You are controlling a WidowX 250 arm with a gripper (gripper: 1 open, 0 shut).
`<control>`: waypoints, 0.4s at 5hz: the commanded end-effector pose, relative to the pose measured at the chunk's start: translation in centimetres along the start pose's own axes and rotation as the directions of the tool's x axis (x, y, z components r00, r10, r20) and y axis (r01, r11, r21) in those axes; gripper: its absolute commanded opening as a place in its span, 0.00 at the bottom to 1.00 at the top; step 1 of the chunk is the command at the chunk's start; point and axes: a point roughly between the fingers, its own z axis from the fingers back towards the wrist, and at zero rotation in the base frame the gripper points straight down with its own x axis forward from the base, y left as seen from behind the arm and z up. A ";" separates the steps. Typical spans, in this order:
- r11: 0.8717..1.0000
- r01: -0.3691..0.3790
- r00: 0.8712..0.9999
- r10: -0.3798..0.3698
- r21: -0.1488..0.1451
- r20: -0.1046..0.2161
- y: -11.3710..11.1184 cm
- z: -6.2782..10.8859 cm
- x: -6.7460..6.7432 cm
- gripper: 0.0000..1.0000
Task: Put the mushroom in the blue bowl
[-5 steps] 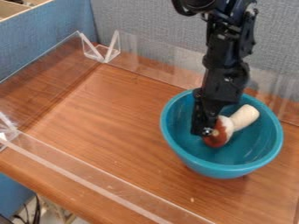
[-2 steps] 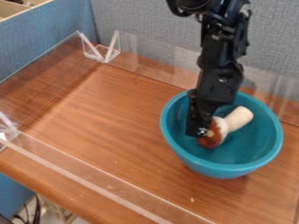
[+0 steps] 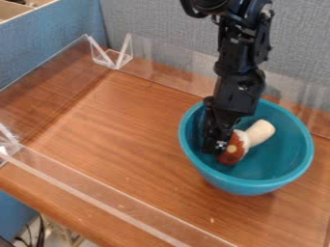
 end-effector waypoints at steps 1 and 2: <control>0.998 -0.024 0.999 0.021 0.062 0.046 0.4 2.7 -0.3 1.00; 0.997 -0.034 0.998 0.030 0.066 0.050 0.4 3.1 -0.4 1.00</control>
